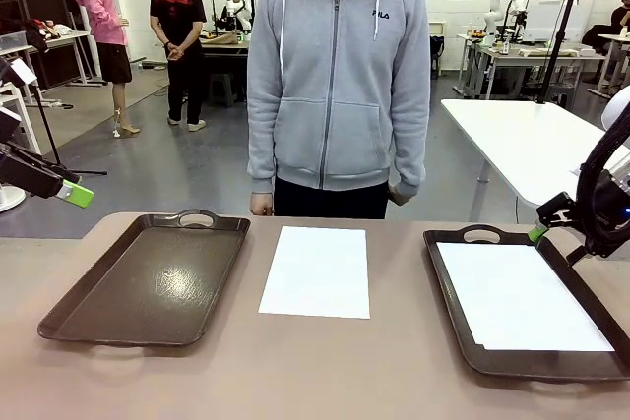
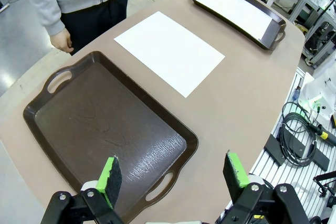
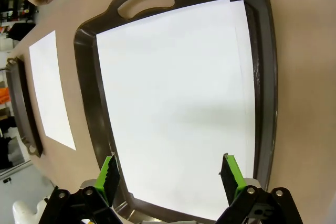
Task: Sort the A4 documents.
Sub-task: Place the A4 Paper in the designated Handle tray, then receive the A4 Paper.
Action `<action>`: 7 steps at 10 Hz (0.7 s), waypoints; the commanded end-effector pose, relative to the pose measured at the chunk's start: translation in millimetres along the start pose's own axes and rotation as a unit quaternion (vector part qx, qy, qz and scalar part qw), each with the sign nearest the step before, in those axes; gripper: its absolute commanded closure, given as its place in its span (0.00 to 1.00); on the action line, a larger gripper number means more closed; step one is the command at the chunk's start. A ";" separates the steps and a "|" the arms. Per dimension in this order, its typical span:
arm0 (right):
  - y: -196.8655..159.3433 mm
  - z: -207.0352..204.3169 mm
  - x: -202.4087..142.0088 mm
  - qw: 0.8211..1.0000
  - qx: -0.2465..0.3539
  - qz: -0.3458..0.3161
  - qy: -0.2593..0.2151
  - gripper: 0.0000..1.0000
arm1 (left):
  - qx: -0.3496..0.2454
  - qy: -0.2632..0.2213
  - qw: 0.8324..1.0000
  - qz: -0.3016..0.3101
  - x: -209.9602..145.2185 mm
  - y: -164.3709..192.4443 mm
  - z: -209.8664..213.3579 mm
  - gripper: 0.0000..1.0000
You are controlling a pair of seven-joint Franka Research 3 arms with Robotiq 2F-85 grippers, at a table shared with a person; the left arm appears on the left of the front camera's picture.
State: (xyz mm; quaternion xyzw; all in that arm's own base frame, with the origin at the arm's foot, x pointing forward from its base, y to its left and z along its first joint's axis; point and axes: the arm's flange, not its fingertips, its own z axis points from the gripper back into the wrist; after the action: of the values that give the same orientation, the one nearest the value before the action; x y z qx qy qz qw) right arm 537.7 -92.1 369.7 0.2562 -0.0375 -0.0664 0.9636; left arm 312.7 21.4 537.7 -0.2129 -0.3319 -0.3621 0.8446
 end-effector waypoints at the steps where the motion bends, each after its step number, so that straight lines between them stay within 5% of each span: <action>1: -0.4 0.1 -0.1 1.000 -0.007 0.003 0.002 0.00 | -0.008 -0.007 1.000 -0.009 -1.4 2.2 -0.8 0.00; 7: -0.4 0.1 -0.1 1.000 -0.007 0.003 0.002 0.00 | -0.008 -0.007 1.000 -0.009 -1.4 2.2 -0.8 0.00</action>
State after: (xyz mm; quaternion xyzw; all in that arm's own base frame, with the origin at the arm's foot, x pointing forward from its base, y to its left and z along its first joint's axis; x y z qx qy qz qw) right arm 537.7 -92.1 369.7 0.2562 -0.0375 -0.0664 0.9636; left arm 312.7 21.4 537.7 -0.2129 -0.3319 -0.3621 0.8446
